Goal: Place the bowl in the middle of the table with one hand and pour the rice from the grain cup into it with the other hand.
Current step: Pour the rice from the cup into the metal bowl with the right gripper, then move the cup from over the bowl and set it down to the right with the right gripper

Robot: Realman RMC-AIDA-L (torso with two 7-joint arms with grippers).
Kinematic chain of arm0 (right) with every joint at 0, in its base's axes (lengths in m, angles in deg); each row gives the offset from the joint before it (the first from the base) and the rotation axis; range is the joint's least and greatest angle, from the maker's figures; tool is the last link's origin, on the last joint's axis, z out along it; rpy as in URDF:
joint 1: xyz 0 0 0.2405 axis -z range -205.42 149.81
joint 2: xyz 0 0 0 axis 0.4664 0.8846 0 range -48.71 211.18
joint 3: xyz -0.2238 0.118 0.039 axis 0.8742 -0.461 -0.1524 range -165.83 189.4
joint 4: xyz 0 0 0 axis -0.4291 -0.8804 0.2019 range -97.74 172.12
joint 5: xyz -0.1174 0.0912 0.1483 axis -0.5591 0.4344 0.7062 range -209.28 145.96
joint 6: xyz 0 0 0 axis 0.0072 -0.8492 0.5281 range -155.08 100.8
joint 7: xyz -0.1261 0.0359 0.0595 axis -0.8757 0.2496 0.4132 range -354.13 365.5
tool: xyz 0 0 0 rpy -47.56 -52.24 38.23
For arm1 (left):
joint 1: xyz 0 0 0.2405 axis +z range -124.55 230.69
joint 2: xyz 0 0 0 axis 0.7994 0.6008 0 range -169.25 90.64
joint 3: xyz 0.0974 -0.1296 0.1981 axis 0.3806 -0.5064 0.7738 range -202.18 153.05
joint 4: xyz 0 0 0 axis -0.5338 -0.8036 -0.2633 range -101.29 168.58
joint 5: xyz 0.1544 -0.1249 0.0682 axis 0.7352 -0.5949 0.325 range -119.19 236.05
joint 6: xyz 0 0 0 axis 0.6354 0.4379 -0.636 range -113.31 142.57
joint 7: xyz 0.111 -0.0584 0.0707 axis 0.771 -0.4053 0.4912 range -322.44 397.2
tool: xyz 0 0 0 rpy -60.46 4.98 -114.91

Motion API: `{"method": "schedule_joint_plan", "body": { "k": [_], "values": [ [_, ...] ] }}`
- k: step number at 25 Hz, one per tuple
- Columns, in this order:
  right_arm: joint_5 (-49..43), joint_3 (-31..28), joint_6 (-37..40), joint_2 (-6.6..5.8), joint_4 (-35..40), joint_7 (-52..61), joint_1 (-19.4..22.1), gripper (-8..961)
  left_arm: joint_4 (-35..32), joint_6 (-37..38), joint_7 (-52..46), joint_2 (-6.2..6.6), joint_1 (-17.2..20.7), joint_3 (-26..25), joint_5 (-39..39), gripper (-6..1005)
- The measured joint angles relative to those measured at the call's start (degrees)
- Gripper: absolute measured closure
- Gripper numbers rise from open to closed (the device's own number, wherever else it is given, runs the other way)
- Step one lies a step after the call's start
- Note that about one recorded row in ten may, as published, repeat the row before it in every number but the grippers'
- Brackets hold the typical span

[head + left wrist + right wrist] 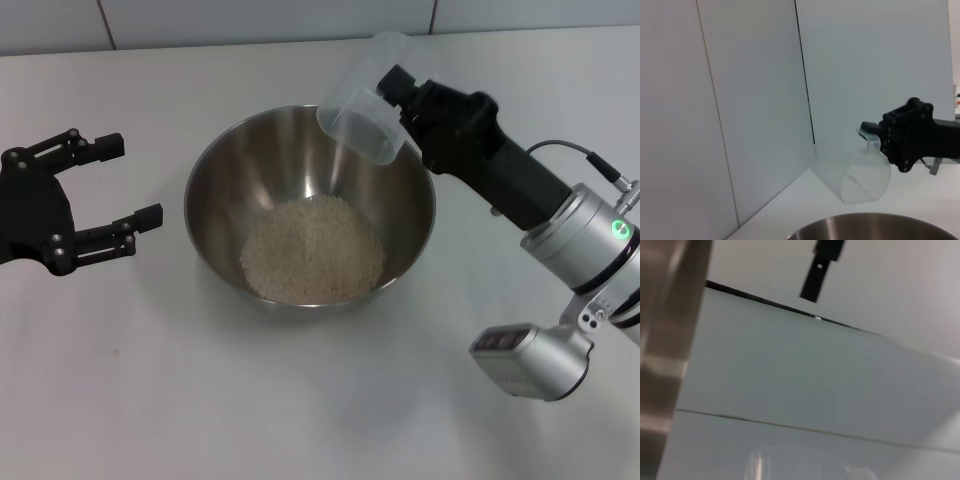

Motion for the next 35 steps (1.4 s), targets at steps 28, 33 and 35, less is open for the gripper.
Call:
{"method": "schedule_joint_plan", "body": {
  "k": [28,33,35],
  "values": [
    [0.03,-20.62,1.56,-0.23,-3.35,53.79,8.2,948,-0.13,-0.06,0.13,0.12,-0.33,-0.01,0.31,273],
    [-0.23,-21.73,1.42,-0.46,4.01,75.69,8.11,949,-0.17,-0.07,0.13,0.17,-0.51,0.22,0.33,274],
    [-0.24,-21.52,0.93,-0.5,7.8,85.33,7.57,949,-0.17,-0.07,0.13,0.18,-0.65,0.24,0.34,274]
  ]
}}
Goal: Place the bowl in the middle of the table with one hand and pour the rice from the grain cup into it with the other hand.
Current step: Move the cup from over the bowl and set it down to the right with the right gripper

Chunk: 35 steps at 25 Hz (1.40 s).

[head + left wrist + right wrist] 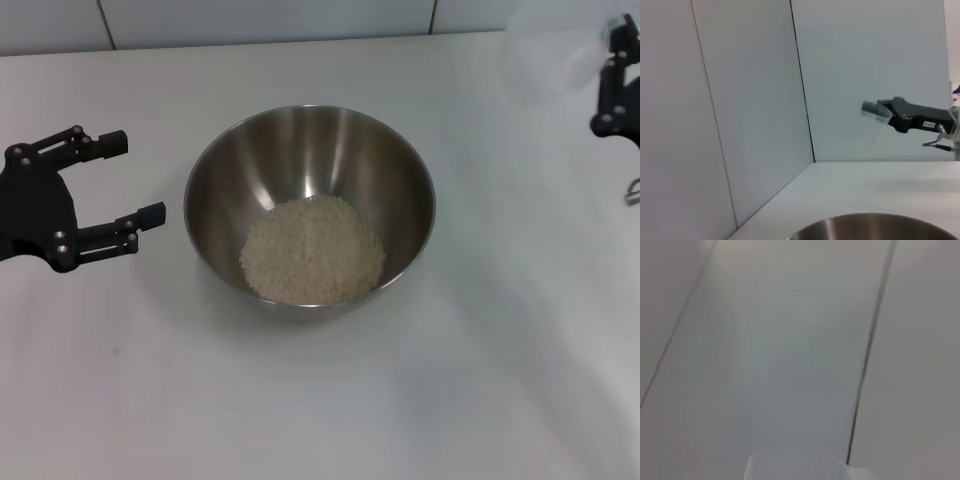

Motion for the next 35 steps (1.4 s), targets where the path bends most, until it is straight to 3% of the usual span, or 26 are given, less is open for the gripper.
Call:
{"method": "schedule_joint_plan", "body": {
  "k": [6,12,18,35],
  "values": [
    [-0.18,1.69,-3.97,-0.23,8.46,18.0,-1.61,949,0.0,0.01,0.0,0.0,-0.64,0.24,0.11,275],
    [-0.19,11.52,-6.6,-0.36,12.88,28.23,-2.35,949,0.07,0.03,-0.32,0.02,-0.8,0.32,0.12,277],
    [-0.2,19.17,-11.88,-0.18,13.9,30.24,-2.53,949,0.06,0.06,-0.4,0.0,-0.19,0.26,0.11,278],
    [-0.2,22.14,-20.67,-0.01,13.3,31.16,-2.12,948,0.39,0.04,-0.53,0.24,-0.03,0.3,0.13,281]
  ]
}}
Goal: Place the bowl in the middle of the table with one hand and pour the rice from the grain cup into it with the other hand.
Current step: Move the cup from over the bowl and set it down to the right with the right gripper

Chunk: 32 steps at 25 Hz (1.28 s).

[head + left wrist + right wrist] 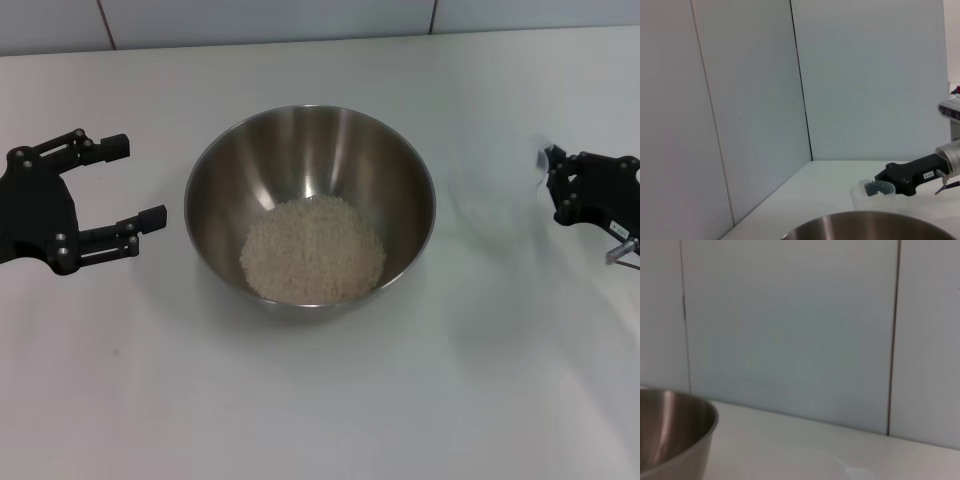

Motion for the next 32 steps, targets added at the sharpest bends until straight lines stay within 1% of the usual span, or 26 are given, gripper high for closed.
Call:
{"method": "schedule_joint_plan", "body": {
  "k": [4,13,30,32],
  "values": [
    [0.0,1.53,-0.71,0.04,-0.51,-0.08,0.02,948,-0.17,0.01,0.0,0.03,0.0,-0.01,0.03,282],
    [0.03,1.66,-3.34,0.03,-1.29,-0.76,-0.28,948,-0.23,0.21,0.0,-0.01,0.08,-0.01,0.05,284],
    [0.01,1.81,-3.01,0.03,-1.03,-1.53,0.11,949,-0.39,0.56,0.0,-0.22,0.27,-0.01,0.04,287],
    [0.01,1.83,-2.96,0.03,-1.01,-1.55,0.36,908,-0.39,0.63,-0.05,-0.23,0.26,-0.01,0.04,287]
  ]
}}
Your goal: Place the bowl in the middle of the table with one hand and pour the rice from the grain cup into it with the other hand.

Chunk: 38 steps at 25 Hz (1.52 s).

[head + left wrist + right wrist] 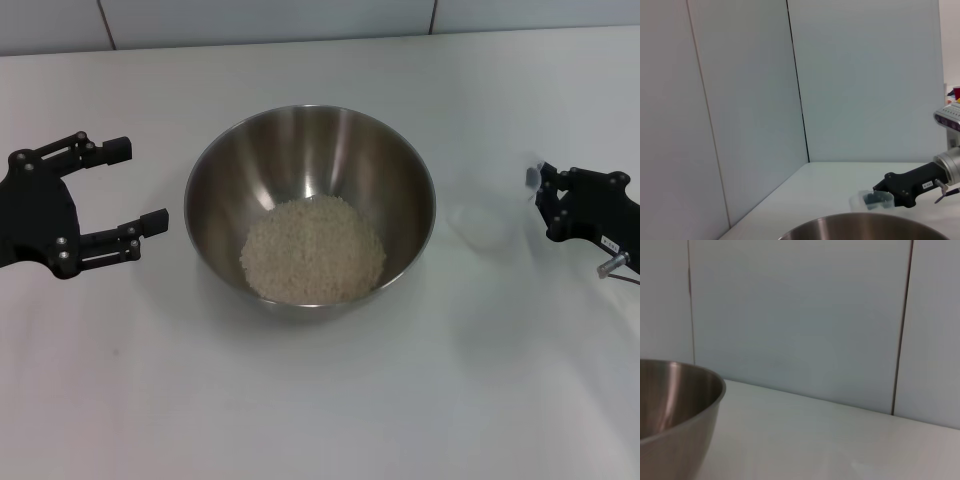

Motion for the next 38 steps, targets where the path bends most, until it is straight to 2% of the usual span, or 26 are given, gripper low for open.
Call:
{"method": "schedule_joint_plan", "body": {
  "k": [14,19,23,24,25,27,29,31,34,38],
  "values": [
    [0.32,-0.17,0.99,0.0,0.02,-0.01,1.23,620,0.0,0.07,-0.04,0.0,0.01,0.0,0.0,290],
    [0.37,-0.53,7.9,0.0,0.2,0.22,3.91,385,0.01,0.2,-0.2,0.0,0.23,0.0,0.0,291],
    [0.39,-0.73,14.44,-0.04,0.9,0.21,7.64,271,0.0,0.25,-0.45,0.0,0.39,-0.01,0.0,292],
    [0.56,-1.16,18.79,-0.04,1.65,0.79,9.9,243,0.01,0.25,-0.51,0.0,0.42,0.0,0.0,292],
    [0.56,-1.16,18.79,-0.04,1.65,0.79,9.9,243,0.01,0.28,-0.6,0.02,0.5,0.0,0.0,292],
    [1.11,-1.86,24.28,-0.11,2.68,2.45,11.6,244,0.0,0.45,-0.71,0.24,0.82,-0.01,0.0,293],
    [1.56,-2.06,30.74,-0.19,5.49,6.27,12.62,244,0.01,1.11,-0.99,0.48,1.08,-0.06,0.0,293],
    [1.49,0.26,36.89,-0.18,11.0,12.03,12.47,244,0.0,2.46,-1.4,0.85,1.31,-0.25,0.0,293],
    [1.36,5.92,42.28,-0.18,18.96,19.04,10.62,244,0.0,3.99,-1.51,1.07,1.95,-0.32,-0.01,294],
    [1.36,12.19,43.34,-0.04,24.39,22.39,6.36,244,0.03,5.3,-0.93,0.73,3.27,0.07,0.0,295]
  ]
}}
